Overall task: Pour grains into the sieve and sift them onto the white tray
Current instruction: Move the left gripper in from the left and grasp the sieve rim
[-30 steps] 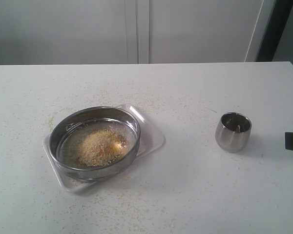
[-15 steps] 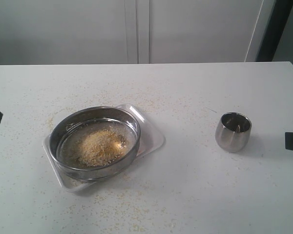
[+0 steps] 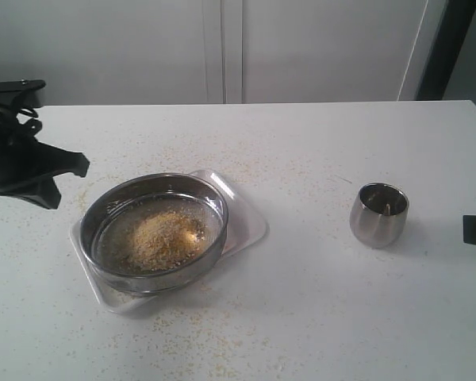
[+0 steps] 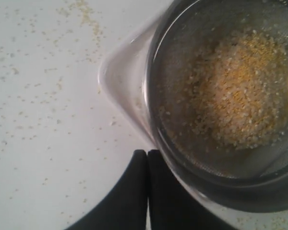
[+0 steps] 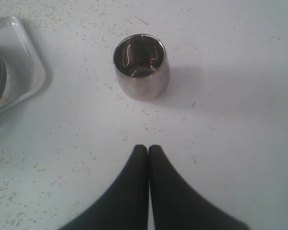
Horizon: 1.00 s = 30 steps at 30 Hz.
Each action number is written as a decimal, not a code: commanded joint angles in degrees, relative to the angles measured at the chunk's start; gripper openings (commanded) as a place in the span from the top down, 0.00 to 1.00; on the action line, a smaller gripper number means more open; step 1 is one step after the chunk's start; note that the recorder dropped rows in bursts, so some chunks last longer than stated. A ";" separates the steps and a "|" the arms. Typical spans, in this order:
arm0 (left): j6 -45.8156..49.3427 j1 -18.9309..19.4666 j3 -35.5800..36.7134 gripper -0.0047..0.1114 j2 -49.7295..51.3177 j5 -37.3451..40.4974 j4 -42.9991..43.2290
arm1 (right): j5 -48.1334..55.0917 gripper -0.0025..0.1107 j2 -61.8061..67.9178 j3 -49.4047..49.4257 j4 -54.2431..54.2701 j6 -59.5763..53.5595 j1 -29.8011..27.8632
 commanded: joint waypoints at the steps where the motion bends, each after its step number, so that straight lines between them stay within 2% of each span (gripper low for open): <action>1: -1.02 -2.23 -3.74 0.96 3.14 0.84 -0.04 | -0.07 0.98 -0.35 0.27 -0.28 0.20 0.12; 11: -2.32 -2.63 -5.72 0.94 8.79 0.05 2.09 | -0.07 0.98 -0.35 0.27 -0.28 1.04 0.12; 17: -2.32 -2.63 -5.72 0.72 10.41 -1.85 2.22 | -0.19 0.98 -0.35 0.27 -0.28 1.05 0.12; 20: -2.32 -2.63 -5.72 0.64 11.19 -2.74 2.22 | -0.19 0.98 -0.35 0.27 -0.28 1.05 0.12; 30: -2.32 -2.63 -5.72 0.64 15.01 -5.26 2.22 | -0.07 0.98 -0.35 0.27 -0.28 1.05 0.12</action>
